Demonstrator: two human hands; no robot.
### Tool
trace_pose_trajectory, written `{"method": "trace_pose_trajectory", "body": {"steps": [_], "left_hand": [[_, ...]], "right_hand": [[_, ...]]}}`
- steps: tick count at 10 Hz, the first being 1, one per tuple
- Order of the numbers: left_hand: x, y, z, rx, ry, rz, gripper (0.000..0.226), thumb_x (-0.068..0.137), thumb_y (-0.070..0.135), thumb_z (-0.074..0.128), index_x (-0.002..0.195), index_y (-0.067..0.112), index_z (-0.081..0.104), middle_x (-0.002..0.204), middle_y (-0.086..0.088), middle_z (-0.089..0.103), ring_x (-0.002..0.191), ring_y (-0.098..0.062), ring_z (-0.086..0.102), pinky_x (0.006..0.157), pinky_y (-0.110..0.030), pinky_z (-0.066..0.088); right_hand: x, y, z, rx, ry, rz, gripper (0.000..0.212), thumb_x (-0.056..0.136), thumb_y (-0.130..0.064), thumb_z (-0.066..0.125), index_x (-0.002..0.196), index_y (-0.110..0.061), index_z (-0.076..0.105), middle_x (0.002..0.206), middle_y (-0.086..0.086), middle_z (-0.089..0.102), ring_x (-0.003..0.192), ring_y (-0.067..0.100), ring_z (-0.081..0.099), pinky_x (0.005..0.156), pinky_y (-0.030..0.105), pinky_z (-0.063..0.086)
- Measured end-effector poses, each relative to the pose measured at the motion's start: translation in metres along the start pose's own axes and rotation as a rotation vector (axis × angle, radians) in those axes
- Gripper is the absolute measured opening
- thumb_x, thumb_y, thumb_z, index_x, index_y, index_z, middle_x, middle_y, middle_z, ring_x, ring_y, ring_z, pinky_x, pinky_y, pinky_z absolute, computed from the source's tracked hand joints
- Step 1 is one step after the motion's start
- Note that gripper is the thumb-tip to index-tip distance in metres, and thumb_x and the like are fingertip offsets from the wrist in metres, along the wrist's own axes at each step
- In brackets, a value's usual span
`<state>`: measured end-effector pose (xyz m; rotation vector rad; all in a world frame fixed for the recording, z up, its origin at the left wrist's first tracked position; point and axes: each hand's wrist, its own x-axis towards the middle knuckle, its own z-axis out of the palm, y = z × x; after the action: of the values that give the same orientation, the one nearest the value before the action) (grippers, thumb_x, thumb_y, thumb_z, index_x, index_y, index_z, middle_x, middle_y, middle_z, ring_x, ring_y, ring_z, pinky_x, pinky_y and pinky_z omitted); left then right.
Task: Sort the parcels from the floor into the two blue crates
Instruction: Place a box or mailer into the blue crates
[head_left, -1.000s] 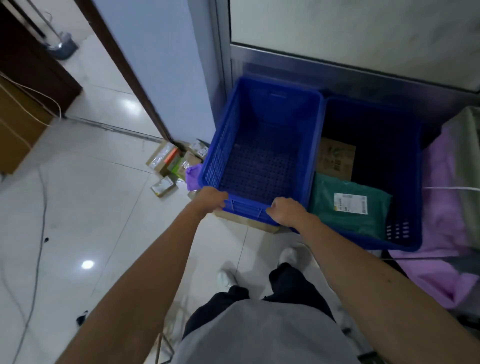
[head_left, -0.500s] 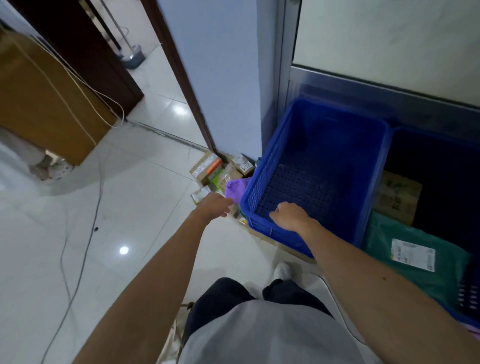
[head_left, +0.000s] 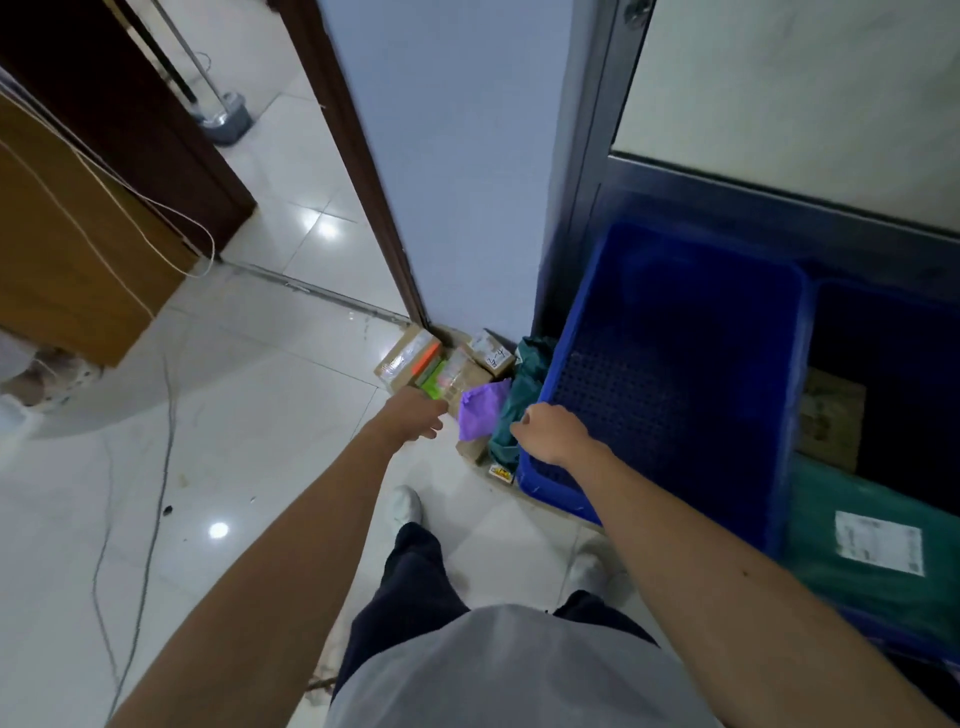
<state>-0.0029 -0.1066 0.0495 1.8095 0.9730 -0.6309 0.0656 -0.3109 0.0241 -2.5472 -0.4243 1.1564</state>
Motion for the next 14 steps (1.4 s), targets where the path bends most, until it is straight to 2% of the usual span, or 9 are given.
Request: {"method": "trace_pose_trajectory", "body": {"steps": [1, 3, 5, 6, 9, 10, 11, 13, 14], "left_hand": [[0.039, -0.009, -0.040, 0.051, -0.041, 0.028, 0.016, 0.099, 0.016, 0.052, 0.091, 0.007, 0.062, 0.083, -0.008, 0.065, 0.066, -0.017, 0.061, 0.066, -0.026, 0.051], [0.118, -0.041, -0.115, 0.185, -0.087, -0.029, 0.020, 0.082, 0.027, 0.061, 0.078, 0.007, 0.062, 0.097, -0.018, 0.072, 0.089, -0.035, 0.070, 0.083, -0.042, 0.055], [0.202, -0.075, -0.148, 0.471, -0.052, 0.061, 0.037, 0.098, 0.031, 0.044, 0.113, 0.004, 0.065, 0.113, -0.009, 0.061, 0.106, -0.029, 0.057, 0.083, -0.033, 0.044], [0.245, -0.096, -0.146, 0.463, -0.021, 0.041, 0.039, 0.098, 0.032, 0.050, 0.125, 0.005, 0.059, 0.128, -0.013, 0.059, 0.118, -0.033, 0.054, 0.096, -0.036, 0.044], [0.427, -0.206, -0.111, 0.415, 0.000, -0.047, 0.048, 0.094, 0.038, 0.055, 0.137, 0.016, 0.048, 0.135, -0.010, 0.056, 0.125, -0.028, 0.053, 0.098, -0.035, 0.041], [0.492, -0.237, -0.102, 0.415, 0.006, -0.057, 0.054, 0.094, 0.038, 0.055, 0.142, 0.016, 0.045, 0.140, -0.011, 0.054, 0.129, -0.029, 0.050, 0.102, -0.036, 0.040], [0.548, -0.260, -0.098, 0.388, 0.016, -0.058, 0.058, 0.095, 0.035, 0.054, 0.147, 0.014, 0.040, 0.145, -0.013, 0.050, 0.133, -0.030, 0.047, 0.107, -0.037, 0.038], [0.640, -0.289, -0.081, 0.189, 0.099, -0.077, 0.069, 0.095, 0.029, 0.054, 0.154, 0.010, 0.025, 0.156, -0.013, 0.034, 0.140, -0.031, 0.038, 0.107, -0.037, 0.036], [0.670, -0.298, -0.074, 0.145, 0.149, -0.034, 0.066, 0.095, 0.024, 0.057, 0.152, 0.010, 0.026, 0.154, -0.013, 0.036, 0.137, -0.031, 0.041, 0.104, -0.036, 0.038]], "right_hand": [[0.022, -0.038, 0.014, 0.023, 0.030, 0.093, 0.031, 0.096, -0.037, 0.045, 0.101, -0.011, 0.059, 0.099, 0.009, 0.064, 0.086, 0.026, 0.059, 0.065, 0.035, 0.041], [0.062, -0.102, 0.049, 0.043, -0.015, 0.163, 0.028, 0.094, -0.039, 0.047, 0.079, -0.016, 0.052, 0.092, 0.010, 0.060, 0.088, 0.031, 0.057, 0.067, 0.035, 0.038], [0.145, -0.138, 0.091, -0.027, -0.104, 0.176, 0.038, 0.102, -0.032, 0.039, 0.115, -0.007, 0.064, 0.122, 0.018, 0.064, 0.113, 0.036, 0.059, 0.090, 0.038, 0.046], [0.201, -0.142, 0.120, -0.019, -0.130, 0.157, 0.041, 0.099, -0.038, 0.039, 0.105, -0.005, 0.064, 0.117, 0.019, 0.066, 0.110, 0.035, 0.060, 0.087, 0.037, 0.044], [0.401, -0.131, 0.232, -0.010, -0.213, 0.194, 0.044, 0.094, -0.034, 0.038, 0.107, -0.002, 0.065, 0.119, 0.024, 0.065, 0.111, 0.038, 0.059, 0.082, 0.034, 0.043], [0.462, -0.125, 0.270, 0.049, -0.189, 0.198, 0.045, 0.083, -0.043, 0.037, 0.093, -0.007, 0.063, 0.110, 0.025, 0.065, 0.106, 0.038, 0.062, 0.079, 0.035, 0.044], [0.512, -0.121, 0.303, 0.104, -0.221, 0.207, 0.030, 0.092, -0.037, 0.042, 0.084, -0.011, 0.056, 0.095, 0.020, 0.062, 0.086, 0.031, 0.057, 0.070, 0.030, 0.038], [0.595, -0.115, 0.353, 0.397, -0.171, 0.275, 0.016, 0.090, -0.032, 0.053, 0.082, -0.018, 0.053, 0.079, 0.002, 0.050, 0.078, 0.024, 0.047, 0.051, 0.028, 0.028], [0.621, -0.115, 0.366, 0.596, -0.146, 0.312, 0.010, 0.091, -0.028, 0.056, 0.086, -0.020, 0.060, 0.080, -0.003, 0.055, 0.078, 0.019, 0.052, 0.057, 0.027, 0.035]]}}
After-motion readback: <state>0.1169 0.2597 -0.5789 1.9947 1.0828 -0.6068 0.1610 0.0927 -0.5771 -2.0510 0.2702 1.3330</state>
